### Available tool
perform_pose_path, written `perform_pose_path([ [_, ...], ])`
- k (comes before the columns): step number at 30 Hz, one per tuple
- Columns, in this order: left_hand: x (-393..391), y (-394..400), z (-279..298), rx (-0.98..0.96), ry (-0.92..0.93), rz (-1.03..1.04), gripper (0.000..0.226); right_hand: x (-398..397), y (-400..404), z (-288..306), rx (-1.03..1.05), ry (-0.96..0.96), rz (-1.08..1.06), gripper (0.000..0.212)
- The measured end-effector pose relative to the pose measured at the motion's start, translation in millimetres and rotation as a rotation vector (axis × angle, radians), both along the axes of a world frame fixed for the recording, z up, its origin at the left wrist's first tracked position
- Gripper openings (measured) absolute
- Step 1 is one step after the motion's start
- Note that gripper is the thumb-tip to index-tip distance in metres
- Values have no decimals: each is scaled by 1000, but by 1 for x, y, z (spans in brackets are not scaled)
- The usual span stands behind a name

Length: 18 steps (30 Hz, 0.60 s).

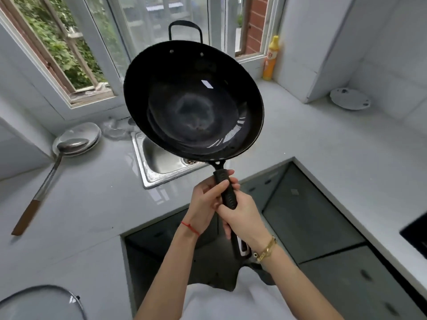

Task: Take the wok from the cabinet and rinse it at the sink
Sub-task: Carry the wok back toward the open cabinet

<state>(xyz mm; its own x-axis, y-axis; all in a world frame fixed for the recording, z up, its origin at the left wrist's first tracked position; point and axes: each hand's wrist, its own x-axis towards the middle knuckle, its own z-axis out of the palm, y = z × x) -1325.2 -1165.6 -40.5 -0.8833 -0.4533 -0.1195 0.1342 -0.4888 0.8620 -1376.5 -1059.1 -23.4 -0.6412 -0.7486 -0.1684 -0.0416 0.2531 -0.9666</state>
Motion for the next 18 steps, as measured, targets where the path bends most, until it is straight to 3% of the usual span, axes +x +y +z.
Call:
perform_pose_path([
  [10, -63, 58, -5, -94, -39, -328, 34, -25, 71, -3, 37, 31, -331, 13],
  [18, -134, 134, -14, -22, -71, -534, 35, -67, 145, -12, 81, 32, -586, 11],
])
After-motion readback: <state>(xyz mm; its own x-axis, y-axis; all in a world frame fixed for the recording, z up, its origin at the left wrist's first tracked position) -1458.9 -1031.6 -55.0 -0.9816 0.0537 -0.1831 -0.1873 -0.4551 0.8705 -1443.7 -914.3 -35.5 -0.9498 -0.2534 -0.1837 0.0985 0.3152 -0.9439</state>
